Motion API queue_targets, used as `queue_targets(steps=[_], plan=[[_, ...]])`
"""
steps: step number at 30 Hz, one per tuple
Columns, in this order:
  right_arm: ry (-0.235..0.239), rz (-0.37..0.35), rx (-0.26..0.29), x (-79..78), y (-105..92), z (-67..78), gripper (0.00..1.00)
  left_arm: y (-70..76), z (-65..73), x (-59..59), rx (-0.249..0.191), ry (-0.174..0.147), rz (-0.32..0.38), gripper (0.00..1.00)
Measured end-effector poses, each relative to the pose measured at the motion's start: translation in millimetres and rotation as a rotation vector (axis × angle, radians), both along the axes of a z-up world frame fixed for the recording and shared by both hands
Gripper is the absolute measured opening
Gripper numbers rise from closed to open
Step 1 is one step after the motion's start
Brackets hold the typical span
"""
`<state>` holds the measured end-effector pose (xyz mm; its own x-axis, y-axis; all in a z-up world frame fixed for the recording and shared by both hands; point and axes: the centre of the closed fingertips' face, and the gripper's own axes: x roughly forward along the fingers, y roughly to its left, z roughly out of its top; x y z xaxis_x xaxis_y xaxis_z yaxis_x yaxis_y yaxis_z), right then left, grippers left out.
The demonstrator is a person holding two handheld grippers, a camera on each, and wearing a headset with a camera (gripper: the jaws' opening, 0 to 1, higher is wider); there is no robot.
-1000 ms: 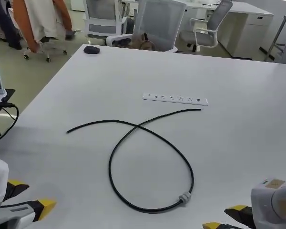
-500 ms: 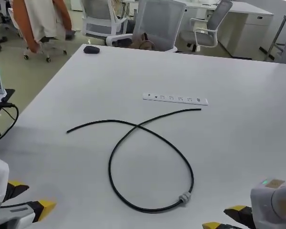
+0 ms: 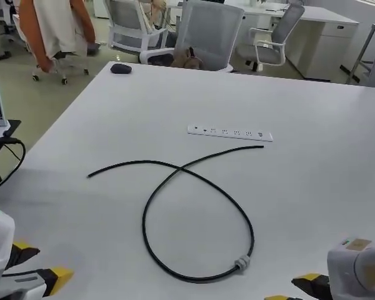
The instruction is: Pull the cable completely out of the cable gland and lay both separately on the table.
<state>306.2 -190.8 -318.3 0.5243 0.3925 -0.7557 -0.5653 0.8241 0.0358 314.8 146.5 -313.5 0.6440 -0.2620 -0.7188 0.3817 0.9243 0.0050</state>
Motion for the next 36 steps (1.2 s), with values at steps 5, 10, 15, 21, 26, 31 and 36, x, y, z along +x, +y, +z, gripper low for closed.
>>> queue_targets(steps=[5,10,15,21,26,31,36], plan=[[-0.004,0.005,0.004,0.5,1.0,0.7,0.35,-1.1,-4.0,-2.6,0.021,0.024,-0.02,0.44],[-0.009,0.002,0.007,1.0,0.1,1.6,0.35,-11.3,-1.9,-3.0,0.004,0.016,-0.073,0.44],[-0.012,0.001,0.009,1.3,-0.4,1.9,0.35,-25.3,-0.7,-6.7,-0.002,0.028,-0.159,0.44],[-0.015,-0.004,0.011,1.6,-0.9,2.3,0.35,-39.0,11.7,0.1,0.059,0.009,-0.27,0.41],[-0.017,0.007,0.013,1.5,0.9,2.5,0.35,-70.9,37.4,23.9,0.058,-0.055,-0.35,0.38],[-0.022,-0.002,0.015,2.2,0.1,3.2,0.35,-108.5,42.2,38.2,0.031,-0.077,-0.415,0.37],[-0.025,-0.012,0.015,2.8,-0.9,3.5,0.35,-146.3,35.5,45.4,0.015,-0.073,-0.5,0.32]])
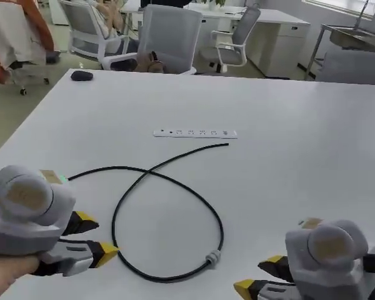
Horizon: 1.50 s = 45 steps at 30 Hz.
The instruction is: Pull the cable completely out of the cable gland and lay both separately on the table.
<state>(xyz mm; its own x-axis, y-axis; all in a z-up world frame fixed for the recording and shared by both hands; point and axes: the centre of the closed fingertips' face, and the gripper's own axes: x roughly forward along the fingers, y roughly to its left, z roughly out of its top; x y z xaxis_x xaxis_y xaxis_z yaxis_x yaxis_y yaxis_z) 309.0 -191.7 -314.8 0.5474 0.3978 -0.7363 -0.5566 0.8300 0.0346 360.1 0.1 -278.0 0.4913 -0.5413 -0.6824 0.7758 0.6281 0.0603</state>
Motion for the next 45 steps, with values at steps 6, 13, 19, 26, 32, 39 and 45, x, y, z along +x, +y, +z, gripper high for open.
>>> queue_targets(steps=[6,13,19,26,32,39,45], plan=[[0.002,-0.008,-0.008,0.3,-1.5,-0.7,0.35,-53.4,-9.0,8.9,-0.008,0.017,-0.124,0.31],[0.018,-0.022,-0.005,-1.7,-3.9,-3.0,0.34,-112.2,-23.5,12.9,-0.046,0.057,-0.25,0.32],[0.024,-0.045,0.01,-2.0,-7.6,-3.4,0.34,-149.0,-57.3,21.4,-0.008,0.1,-0.317,0.33],[0.026,-0.051,0.024,-0.7,-6.7,-2.9,0.34,-171.6,-108.7,36.8,0.028,0.15,-0.295,0.33],[0.031,-0.052,0.021,-1.0,-7.0,-3.5,0.34,-177.3,-130.7,39.8,0.054,0.161,-0.248,0.24],[0.04,-0.049,0.014,-2.5,-7.4,-4.7,0.34,-184.3,-130.9,43.5,0.04,0.125,-0.194,0.18],[0.041,-0.044,0.013,-3.4,-6.4,-4.7,0.34,-173.0,-120.6,36.1,0.054,0.116,-0.243,0.18]])
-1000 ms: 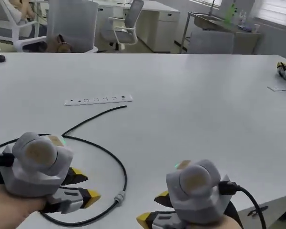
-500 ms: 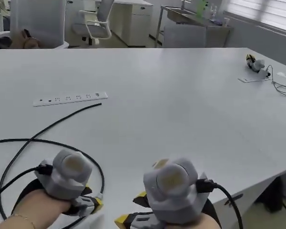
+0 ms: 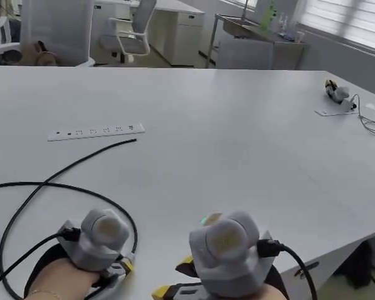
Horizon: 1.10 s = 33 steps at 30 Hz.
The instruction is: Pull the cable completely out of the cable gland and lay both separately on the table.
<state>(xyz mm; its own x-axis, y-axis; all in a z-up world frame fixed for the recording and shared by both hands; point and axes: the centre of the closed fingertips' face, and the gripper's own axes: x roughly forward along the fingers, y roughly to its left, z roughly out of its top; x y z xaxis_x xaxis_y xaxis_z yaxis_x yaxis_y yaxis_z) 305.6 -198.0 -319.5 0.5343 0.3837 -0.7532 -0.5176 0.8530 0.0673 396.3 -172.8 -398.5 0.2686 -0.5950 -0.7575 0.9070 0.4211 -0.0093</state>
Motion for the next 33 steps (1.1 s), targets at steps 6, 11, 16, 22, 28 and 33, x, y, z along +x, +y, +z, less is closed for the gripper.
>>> queue_targets(steps=[6,11,16,22,28,33], plan=[[0.002,0.008,0.009,-1.1,1.9,-0.2,0.33,13.5,21.3,-1.1,-0.031,-0.004,-0.006,0.18],[0.001,0.017,0.009,-1.6,3.1,0.0,0.33,24.2,37.1,-3.6,-0.048,-0.021,-0.023,0.17],[0.002,0.023,0.012,-2.0,4.1,0.0,0.33,32.2,54.5,-7.9,-0.086,-0.012,-0.007,0.18],[0.008,0.037,0.014,-3.6,6.1,-0.2,0.32,44.2,69.6,-25.8,-0.088,0.0,-0.055,0.18],[0.023,0.049,0.007,-6.5,7.0,-2.2,0.32,58.7,88.7,-37.5,-0.134,-0.001,-0.043,0.18],[0.075,0.099,0.012,-15.3,12.6,-6.7,0.32,72.1,105.9,-48.0,-0.156,-0.03,-0.041,0.17]])
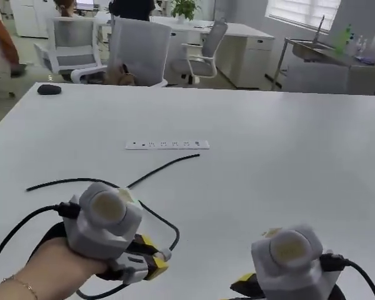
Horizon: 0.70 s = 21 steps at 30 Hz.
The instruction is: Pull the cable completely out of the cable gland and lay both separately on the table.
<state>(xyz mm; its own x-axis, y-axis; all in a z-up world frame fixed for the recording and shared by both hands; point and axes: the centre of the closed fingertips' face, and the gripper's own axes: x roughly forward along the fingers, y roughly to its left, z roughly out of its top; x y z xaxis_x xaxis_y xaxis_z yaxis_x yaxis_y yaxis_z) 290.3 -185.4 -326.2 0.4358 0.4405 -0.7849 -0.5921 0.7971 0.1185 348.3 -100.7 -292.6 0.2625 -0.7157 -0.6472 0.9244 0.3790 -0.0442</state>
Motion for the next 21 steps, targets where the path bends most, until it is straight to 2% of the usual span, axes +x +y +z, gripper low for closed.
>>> queue_targets(steps=[2,3,6,9,11,12,14,15,17,20,21], plan=[[0.024,0.013,0.029,-3.5,4.7,0.1,0.32,6.0,7.4,-4.1,-0.013,-0.014,0.007,0.17],[0.042,0.046,0.038,-7.5,8.1,-0.2,0.32,8.6,9.7,-5.5,-0.014,-0.028,0.005,0.17],[0.059,0.127,0.027,-14.2,15.0,1.8,0.27,18.5,11.7,-13.4,0.018,-0.087,-0.033,0.17],[0.061,0.231,0.009,-15.5,24.1,10.2,0.27,26.1,9.8,-22.6,0.043,-0.115,-0.066,0.17],[0.038,0.31,0.027,-11.9,35.8,19.9,0.28,28.3,9.4,-27.5,0.048,-0.138,-0.101,0.17],[0.03,0.376,0.043,-11.1,45.0,26.3,0.27,28.9,9.3,-31.1,0.033,-0.123,-0.102,0.17],[0.016,0.442,0.078,-6.5,61.1,34.9,0.26,30.7,7.2,-34.3,0.026,-0.11,-0.108,0.17],[0.004,0.469,0.09,-4.0,68.5,37.3,0.27,31.6,5.5,-35.6,0.031,-0.111,-0.112,0.17],[-0.027,0.522,0.104,2.9,84.3,39.3,0.26,34.5,0.3,-36.8,0.061,-0.131,-0.129,0.17],[-0.036,0.524,0.139,12.6,102.2,34.1,0.26,35.2,-4.3,-37.7,0.07,-0.15,-0.136,0.18],[-0.041,0.529,0.182,15.3,112.3,33.0,0.26,35.1,-5.7,-37.6,0.065,-0.153,-0.136,0.17]])
